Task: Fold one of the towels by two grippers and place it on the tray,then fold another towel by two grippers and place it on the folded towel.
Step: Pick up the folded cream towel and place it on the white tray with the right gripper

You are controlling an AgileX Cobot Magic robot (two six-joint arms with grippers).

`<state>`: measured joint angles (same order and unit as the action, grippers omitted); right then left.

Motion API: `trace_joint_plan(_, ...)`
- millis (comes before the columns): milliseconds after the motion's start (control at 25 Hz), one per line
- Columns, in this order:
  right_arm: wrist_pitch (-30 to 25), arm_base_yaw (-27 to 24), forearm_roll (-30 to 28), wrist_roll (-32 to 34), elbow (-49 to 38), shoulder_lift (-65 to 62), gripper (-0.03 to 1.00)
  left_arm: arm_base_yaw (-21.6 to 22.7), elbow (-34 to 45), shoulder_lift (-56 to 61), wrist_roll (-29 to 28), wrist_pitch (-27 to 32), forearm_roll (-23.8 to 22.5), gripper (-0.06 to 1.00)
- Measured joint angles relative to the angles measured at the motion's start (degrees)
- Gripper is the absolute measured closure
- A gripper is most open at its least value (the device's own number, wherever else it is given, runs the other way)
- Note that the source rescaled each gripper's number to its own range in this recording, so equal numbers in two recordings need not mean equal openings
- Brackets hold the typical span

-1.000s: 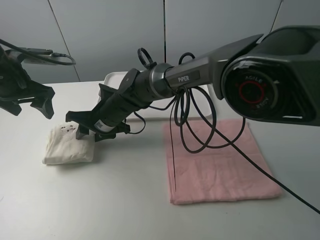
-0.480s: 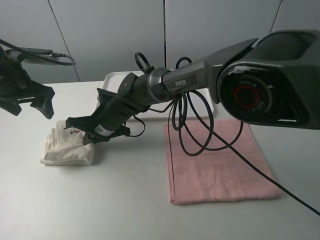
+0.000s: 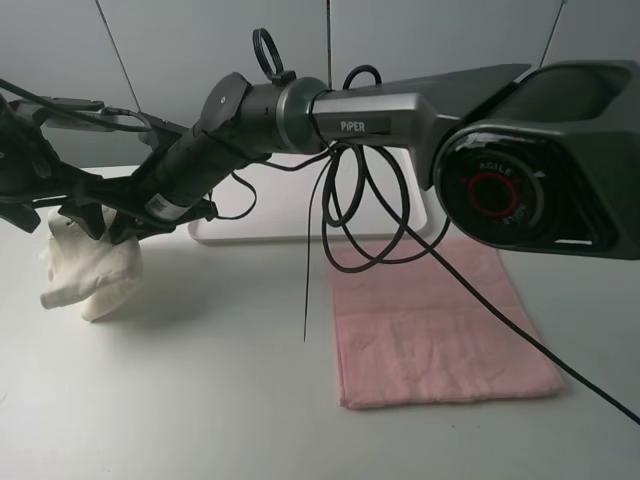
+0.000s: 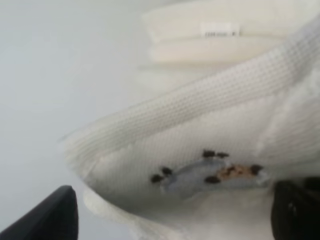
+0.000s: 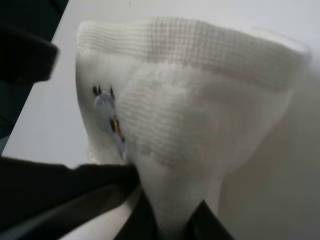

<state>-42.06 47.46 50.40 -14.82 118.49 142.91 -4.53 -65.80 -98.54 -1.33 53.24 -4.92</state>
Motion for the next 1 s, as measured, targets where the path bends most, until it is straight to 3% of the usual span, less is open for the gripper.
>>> trace_joint_plan(320, -2.0, -8.8, -9.1, 4.3, 2.2, 0.0, 0.91, 0.0, -0.1, 0.1, -0.1, 0.8, -0.3, -0.05)
trace_joint_plan(1000, -1.3, -24.4, -14.3, 4.2, 2.2, 0.0, 0.91, 0.0, -0.1, 0.1, -0.1, 0.8, -0.3, -0.05)
